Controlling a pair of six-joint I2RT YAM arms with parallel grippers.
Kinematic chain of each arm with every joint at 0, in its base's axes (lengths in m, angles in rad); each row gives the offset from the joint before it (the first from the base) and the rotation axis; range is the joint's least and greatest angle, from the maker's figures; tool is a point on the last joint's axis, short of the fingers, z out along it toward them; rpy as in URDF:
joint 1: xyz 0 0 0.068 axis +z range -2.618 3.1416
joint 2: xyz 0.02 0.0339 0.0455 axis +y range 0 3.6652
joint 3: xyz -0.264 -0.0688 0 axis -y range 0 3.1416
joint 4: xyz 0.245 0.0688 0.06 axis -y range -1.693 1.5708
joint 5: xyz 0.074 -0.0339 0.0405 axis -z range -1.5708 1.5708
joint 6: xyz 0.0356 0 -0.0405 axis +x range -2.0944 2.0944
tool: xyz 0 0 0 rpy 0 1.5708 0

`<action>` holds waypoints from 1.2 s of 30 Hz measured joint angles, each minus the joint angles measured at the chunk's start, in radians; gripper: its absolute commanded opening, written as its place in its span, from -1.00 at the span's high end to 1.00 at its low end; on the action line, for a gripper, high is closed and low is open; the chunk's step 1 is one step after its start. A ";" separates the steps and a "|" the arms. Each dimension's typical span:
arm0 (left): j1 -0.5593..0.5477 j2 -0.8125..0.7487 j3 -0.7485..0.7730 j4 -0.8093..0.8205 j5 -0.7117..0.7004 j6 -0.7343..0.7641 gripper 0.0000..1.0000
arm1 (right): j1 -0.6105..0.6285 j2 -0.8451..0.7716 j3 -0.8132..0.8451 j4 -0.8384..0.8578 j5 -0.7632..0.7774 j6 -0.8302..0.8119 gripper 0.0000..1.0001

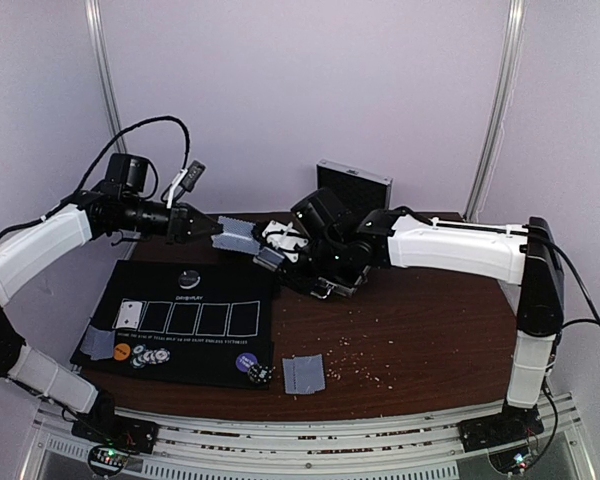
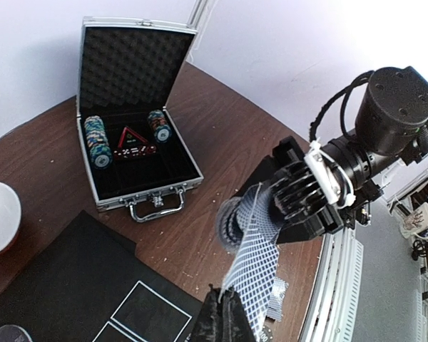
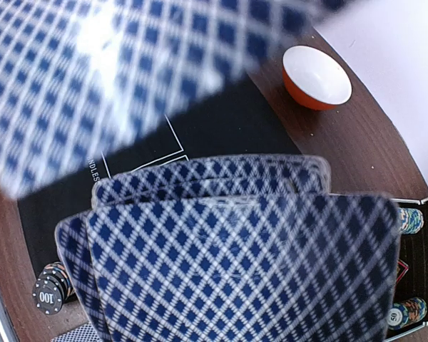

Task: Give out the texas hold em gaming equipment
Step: Pick up the poker card from the face-down deck piles, then flop the poker card into the community card area.

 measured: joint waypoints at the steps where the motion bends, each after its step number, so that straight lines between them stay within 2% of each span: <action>1: 0.011 0.000 0.007 -0.012 -0.004 0.005 1.00 | -0.004 -0.004 -0.004 0.000 0.001 0.000 0.15; 5: 0.061 -0.001 0.046 -0.080 -0.127 0.042 1.00 | -0.018 -0.031 -0.030 -0.001 0.008 0.000 0.15; 9: 0.076 -0.031 0.052 -0.109 -0.401 0.132 1.00 | -0.028 -0.074 -0.070 -0.007 0.010 -0.011 0.15; 11: 0.076 -0.085 -0.012 -0.092 -0.581 0.240 1.00 | -0.033 -0.095 -0.085 -0.010 0.010 -0.022 0.15; 12: 0.076 -0.092 -0.023 -0.092 -0.604 0.254 1.00 | -0.033 -0.105 -0.092 -0.012 0.009 -0.029 0.15; 18: 0.076 -0.138 -0.222 -0.048 -0.909 0.621 1.00 | -0.042 -0.147 -0.121 -0.020 0.003 -0.066 0.14; 22: 0.083 -0.123 -0.333 0.004 -1.006 0.908 1.00 | -0.051 -0.163 -0.138 -0.018 -0.020 -0.086 0.15; 26: 0.125 -0.026 -0.353 0.054 -1.035 1.099 1.00 | -0.066 -0.181 -0.157 -0.002 -0.043 -0.091 0.14; 31: 0.148 0.069 -0.378 0.170 -1.093 1.251 1.00 | -0.076 -0.216 -0.203 0.026 -0.063 -0.091 0.14; 36: 0.151 0.088 -0.444 0.219 -1.099 1.320 1.00 | -0.079 -0.225 -0.221 0.034 -0.079 -0.091 0.14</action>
